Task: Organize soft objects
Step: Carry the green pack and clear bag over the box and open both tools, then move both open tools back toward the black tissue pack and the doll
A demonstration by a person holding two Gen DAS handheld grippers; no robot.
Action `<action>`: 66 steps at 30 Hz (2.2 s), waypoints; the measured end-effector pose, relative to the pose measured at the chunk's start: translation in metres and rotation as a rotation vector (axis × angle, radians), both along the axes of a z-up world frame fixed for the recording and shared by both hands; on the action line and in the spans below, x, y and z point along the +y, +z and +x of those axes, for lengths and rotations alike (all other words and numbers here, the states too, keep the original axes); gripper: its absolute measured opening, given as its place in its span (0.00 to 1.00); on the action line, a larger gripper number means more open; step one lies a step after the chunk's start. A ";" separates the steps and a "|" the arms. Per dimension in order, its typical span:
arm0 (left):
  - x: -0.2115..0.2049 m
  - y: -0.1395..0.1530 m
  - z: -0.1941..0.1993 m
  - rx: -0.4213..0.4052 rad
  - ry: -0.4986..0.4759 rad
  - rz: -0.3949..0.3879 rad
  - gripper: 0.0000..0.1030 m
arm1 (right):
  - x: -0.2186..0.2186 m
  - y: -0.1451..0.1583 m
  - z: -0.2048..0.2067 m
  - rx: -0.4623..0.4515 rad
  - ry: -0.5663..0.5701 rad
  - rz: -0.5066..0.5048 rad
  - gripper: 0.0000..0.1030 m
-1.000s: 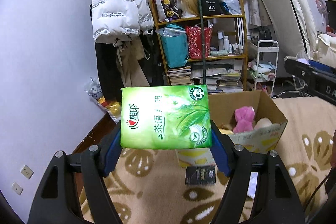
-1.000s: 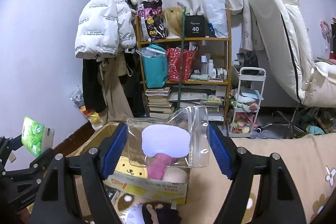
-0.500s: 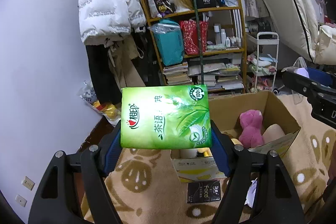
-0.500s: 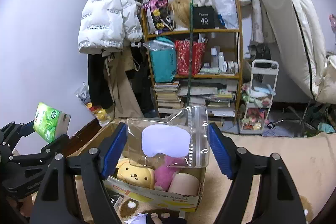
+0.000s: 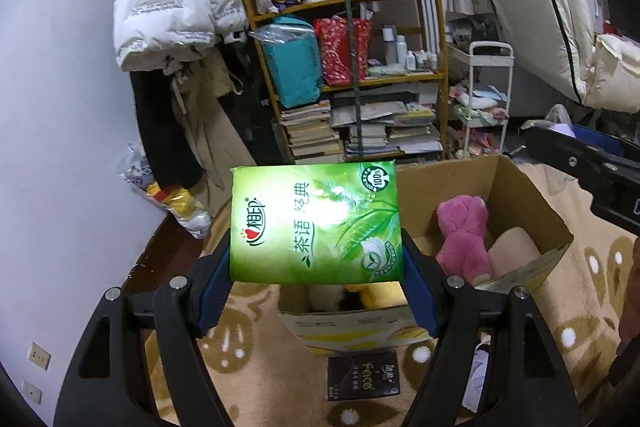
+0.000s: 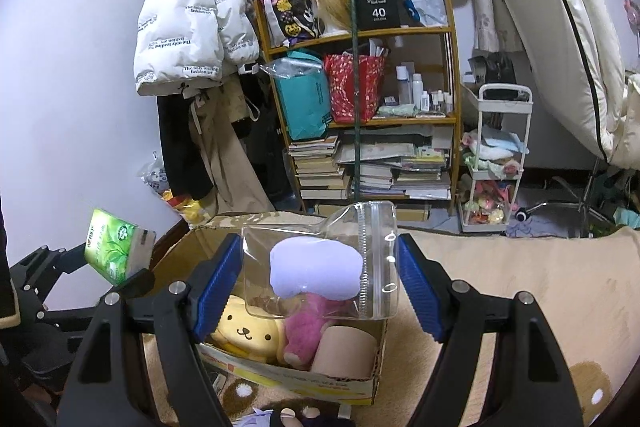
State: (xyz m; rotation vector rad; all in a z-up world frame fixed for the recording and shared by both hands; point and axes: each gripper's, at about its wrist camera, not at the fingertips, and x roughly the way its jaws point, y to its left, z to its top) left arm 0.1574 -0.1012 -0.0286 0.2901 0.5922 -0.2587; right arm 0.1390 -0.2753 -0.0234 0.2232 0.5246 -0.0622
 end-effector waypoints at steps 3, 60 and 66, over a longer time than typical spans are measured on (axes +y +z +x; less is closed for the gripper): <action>-0.006 -0.006 0.003 0.027 -0.016 0.003 0.72 | -0.002 -0.006 0.004 0.014 0.008 0.022 0.79; 0.063 0.003 -0.064 0.184 0.138 0.015 0.95 | 0.006 -0.010 -0.063 0.204 0.057 0.065 0.97; 0.059 -0.005 -0.063 0.212 0.129 0.033 0.95 | 0.002 -0.021 -0.063 0.255 0.032 0.083 0.97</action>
